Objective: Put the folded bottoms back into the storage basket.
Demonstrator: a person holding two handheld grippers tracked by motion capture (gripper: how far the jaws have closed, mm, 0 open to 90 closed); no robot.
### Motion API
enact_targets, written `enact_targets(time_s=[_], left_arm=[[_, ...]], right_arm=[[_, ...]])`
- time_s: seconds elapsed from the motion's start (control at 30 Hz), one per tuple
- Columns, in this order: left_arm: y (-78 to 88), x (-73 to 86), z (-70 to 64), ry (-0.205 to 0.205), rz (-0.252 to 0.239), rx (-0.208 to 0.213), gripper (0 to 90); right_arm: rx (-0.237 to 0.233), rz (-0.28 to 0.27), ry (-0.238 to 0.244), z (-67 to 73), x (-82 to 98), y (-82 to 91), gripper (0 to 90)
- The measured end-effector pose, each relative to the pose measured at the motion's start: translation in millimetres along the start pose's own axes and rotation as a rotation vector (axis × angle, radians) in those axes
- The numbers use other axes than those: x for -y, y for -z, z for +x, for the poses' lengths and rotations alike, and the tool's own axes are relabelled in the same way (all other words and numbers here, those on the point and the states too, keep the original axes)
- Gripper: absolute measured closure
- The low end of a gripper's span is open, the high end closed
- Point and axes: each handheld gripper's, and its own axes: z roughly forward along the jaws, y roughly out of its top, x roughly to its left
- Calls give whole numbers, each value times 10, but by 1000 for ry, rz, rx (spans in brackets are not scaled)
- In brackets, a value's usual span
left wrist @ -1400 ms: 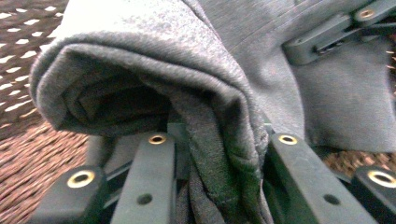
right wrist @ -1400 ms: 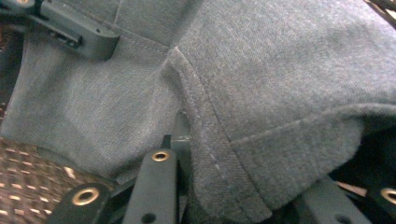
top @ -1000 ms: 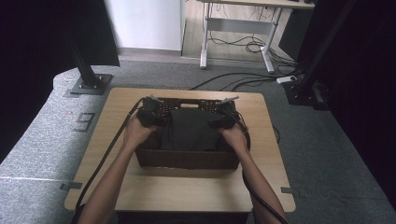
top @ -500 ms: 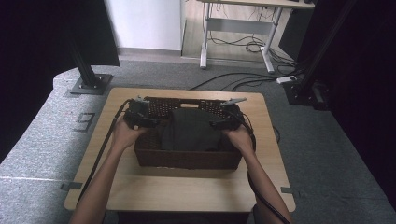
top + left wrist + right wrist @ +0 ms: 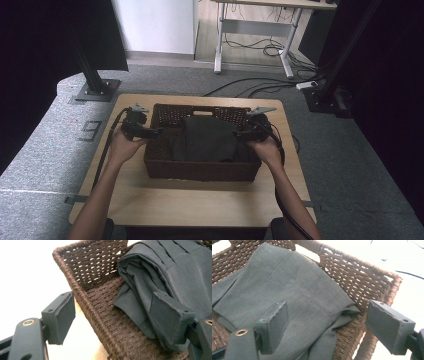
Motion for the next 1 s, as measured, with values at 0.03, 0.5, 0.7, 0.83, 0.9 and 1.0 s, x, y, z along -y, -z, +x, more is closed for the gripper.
enact_targets(time_s=[0.03, 0.5, 0.7, 0.83, 0.9, 1.0], left_arm=[[31, 18, 3, 2, -9, 6, 195], [484, 330, -34, -26, -100, 83, 80], [602, 483, -106, -69, -104, 84, 20], [660, 595, -154, -77, -112, 90, 4], [684, 653, -177, -78, -119, 96, 2], [701, 745, -208, -79, -123, 107, 2]], right_arm=[[0, -3, 0, -7, 14, 23, 173], [-19, -53, 27, 54, 214, 432, 46], [-23, -63, 44, 109, 336, 591, 0], [-25, -71, 52, 131, 433, 684, 0], [-26, -73, 56, 143, 484, 726, 0], [-26, -79, 56, 154, 562, 776, 0]])
